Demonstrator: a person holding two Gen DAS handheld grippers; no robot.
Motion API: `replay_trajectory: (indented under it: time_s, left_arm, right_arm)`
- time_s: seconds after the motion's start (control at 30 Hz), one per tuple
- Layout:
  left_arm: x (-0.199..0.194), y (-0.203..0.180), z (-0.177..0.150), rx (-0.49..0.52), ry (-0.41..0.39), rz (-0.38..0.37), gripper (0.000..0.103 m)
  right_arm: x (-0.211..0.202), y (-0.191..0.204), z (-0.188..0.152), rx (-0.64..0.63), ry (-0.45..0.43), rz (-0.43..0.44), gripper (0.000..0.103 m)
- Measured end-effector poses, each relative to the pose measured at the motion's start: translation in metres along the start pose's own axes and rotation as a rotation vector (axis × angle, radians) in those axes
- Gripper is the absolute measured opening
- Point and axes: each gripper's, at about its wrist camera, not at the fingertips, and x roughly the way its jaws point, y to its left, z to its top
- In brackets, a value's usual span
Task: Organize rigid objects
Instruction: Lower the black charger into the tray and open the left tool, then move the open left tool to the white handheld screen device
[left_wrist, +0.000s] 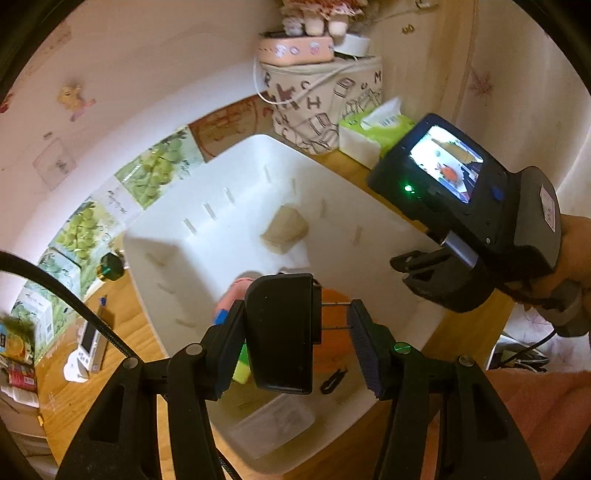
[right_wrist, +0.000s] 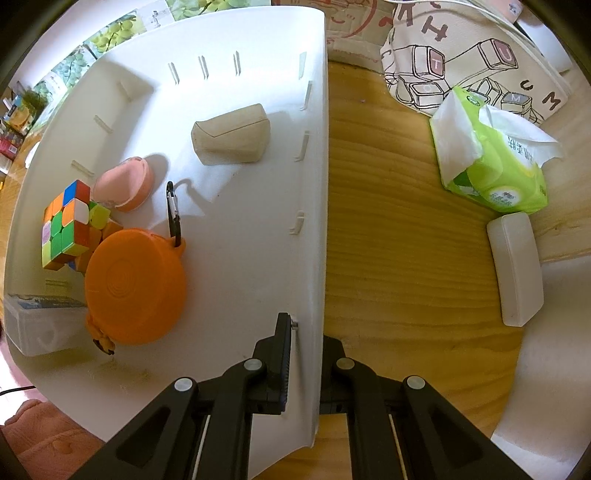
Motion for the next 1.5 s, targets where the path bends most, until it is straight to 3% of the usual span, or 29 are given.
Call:
replay_trajectory:
  time_s: [0.33, 0.43, 0.6, 1.0, 1.13, 1.5]
  left_arm:
    - [0.006, -0.003, 0.003, -0.015, 0.029, -0.013, 0.06]
    - [0.001, 0.002, 0.002, -0.034, 0.013, 0.005, 0.075]
    - [-0.005, 0.019, -0.001, -0.078, 0.009, 0.005, 0.08]
    - [-0.022, 0.094, -0.027, -0.173, 0.04, 0.101, 0.081]
    - [-0.024, 0.119, -0.033, -0.183, 0.066, 0.1, 0.081]
    - [-0.003, 0.185, -0.044, -0.108, 0.17, 0.123, 0.085]
  right_arm:
    - [0.009, 0.012, 0.007, -0.003, 0.008, -0.012, 0.009]
    - [0.008, 0.014, 0.008, 0.0, 0.008, -0.012, 0.009]
    - [0.009, 0.015, 0.011, 0.0, 0.014, -0.016, 0.01]
    - [0.008, 0.016, 0.017, 0.043, 0.022, -0.01, 0.01]
    - [0.007, 0.015, 0.019, 0.071, 0.024, -0.012, 0.01]
    - [0.009, 0.005, 0.028, 0.164, 0.054, 0.001, 0.011]
